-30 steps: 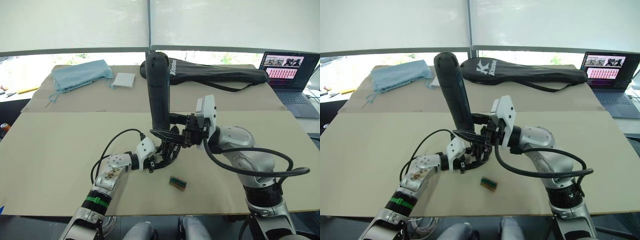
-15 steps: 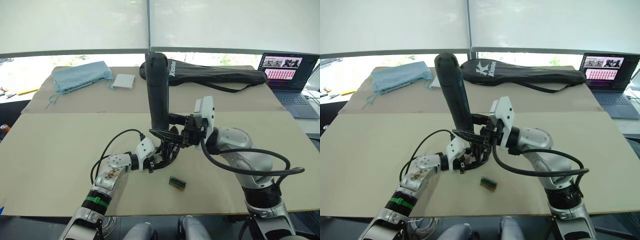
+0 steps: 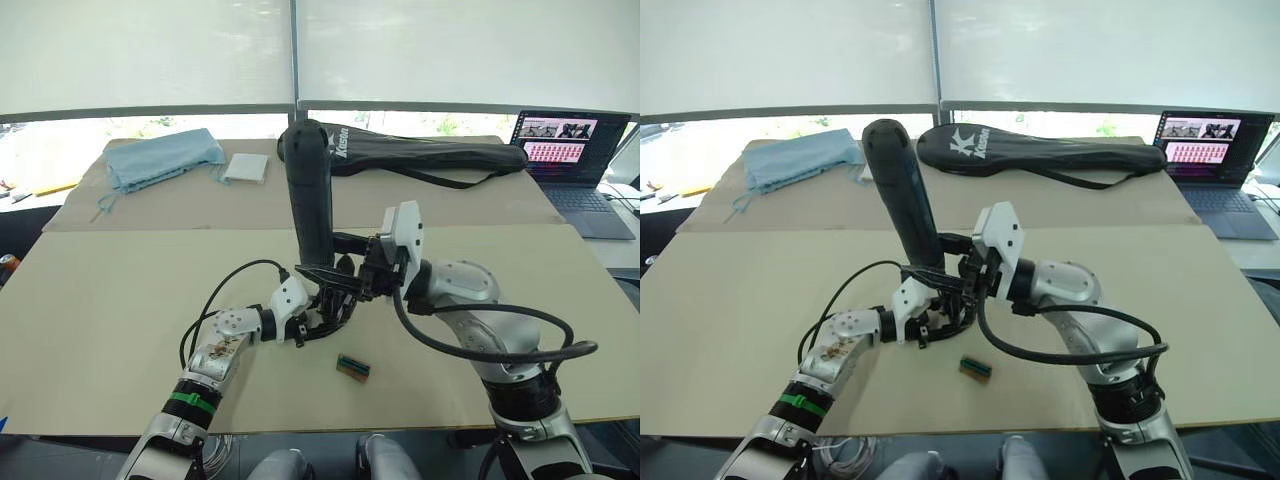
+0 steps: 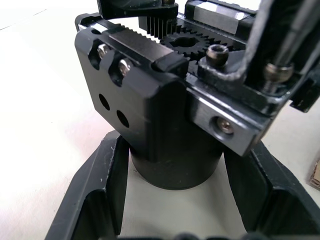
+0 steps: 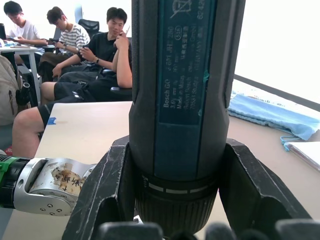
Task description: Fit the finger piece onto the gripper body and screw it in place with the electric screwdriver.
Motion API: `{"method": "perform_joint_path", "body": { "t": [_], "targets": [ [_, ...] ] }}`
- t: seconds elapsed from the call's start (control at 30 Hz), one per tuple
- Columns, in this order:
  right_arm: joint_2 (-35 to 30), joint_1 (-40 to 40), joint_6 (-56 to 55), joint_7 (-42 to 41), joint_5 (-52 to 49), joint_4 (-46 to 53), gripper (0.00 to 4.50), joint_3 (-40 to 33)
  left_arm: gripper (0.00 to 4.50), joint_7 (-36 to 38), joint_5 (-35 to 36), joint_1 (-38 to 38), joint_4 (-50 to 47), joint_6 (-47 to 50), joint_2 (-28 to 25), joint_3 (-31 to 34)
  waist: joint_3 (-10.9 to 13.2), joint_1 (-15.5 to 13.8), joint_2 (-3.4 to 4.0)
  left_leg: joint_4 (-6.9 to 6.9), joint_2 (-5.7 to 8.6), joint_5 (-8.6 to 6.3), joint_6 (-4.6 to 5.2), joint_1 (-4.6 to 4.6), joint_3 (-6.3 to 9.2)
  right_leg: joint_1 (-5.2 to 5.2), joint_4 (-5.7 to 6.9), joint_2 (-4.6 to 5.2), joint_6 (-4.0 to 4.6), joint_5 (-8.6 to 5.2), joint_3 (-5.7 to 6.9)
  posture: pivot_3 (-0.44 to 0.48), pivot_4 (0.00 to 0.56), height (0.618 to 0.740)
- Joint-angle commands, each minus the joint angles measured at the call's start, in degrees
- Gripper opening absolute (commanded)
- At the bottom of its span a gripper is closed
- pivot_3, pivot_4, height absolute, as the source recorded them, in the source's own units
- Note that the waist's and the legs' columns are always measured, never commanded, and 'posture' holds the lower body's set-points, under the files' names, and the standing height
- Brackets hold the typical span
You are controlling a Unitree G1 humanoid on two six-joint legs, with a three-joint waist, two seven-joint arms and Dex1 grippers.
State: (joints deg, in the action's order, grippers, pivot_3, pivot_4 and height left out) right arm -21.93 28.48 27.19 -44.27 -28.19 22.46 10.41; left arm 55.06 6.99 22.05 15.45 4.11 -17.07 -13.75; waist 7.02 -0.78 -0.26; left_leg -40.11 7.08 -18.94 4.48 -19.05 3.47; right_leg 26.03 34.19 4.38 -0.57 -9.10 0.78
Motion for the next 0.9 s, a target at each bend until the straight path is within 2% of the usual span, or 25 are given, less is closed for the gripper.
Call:
{"method": "perform_joint_path", "body": {
  "t": [0.03, 0.4, 0.57, 0.9],
  "targets": [
    [-0.8, -1.8, 1.2, 0.7, 2.58, -2.94, 1.91, 1.57, 2.27, 1.48, -0.55, -0.73, 1.56, 1.54, -0.49, -1.69, -0.02, 0.0, 0.01, 0.01, 0.0, 0.0, 0.0, 0.01, 0.0, -0.01, 0.0, 0.0, 0.0, 0.0, 0.0, 0.0, 0.15, 0.74],
    [-0.67, -1.89, -0.05, 1.36, 3.28, -5.56, 1.91, 2.41, 2.27, 1.51, -0.5, -0.31, 2.24, 1.28, -0.58, -1.43, -0.08, 0.01, 0.05, 0.13, -0.01, 0.0, 0.0, 0.32, 0.0, -0.34, -0.06, 0.0, -0.01, -0.01, -0.04, 0.0, 0.15, 0.74],
    [-0.88, -1.5, -0.47, 1.17, 3.2, -5.65, 1.91, 2.11, 2.27, 1.34, -0.56, -0.29, 2.36, 1.24, -0.59, -1.35, -0.08, 0.04, 0.05, 0.31, -0.03, -0.07, -0.05, 0.76, 0.0, -0.79, -0.13, -0.01, -0.06, -0.12, -0.05, 0.0, 0.15, 0.74],
    [-1.04, 3.61, 2.28, 0.52, -1.59, -1.73, 1.91, -1.56, 2.27, 0.78, -0.9, -0.22, 3.25, 0.76, -0.41, -1.31, -0.05, -0.01, 0.06, 0.31, -0.03, -0.08, -0.03, 0.74, 0.0, -0.75, -0.12, -0.02, -0.08, -0.14, -0.06, 0.0, 0.15, 0.74]
  ]
}}
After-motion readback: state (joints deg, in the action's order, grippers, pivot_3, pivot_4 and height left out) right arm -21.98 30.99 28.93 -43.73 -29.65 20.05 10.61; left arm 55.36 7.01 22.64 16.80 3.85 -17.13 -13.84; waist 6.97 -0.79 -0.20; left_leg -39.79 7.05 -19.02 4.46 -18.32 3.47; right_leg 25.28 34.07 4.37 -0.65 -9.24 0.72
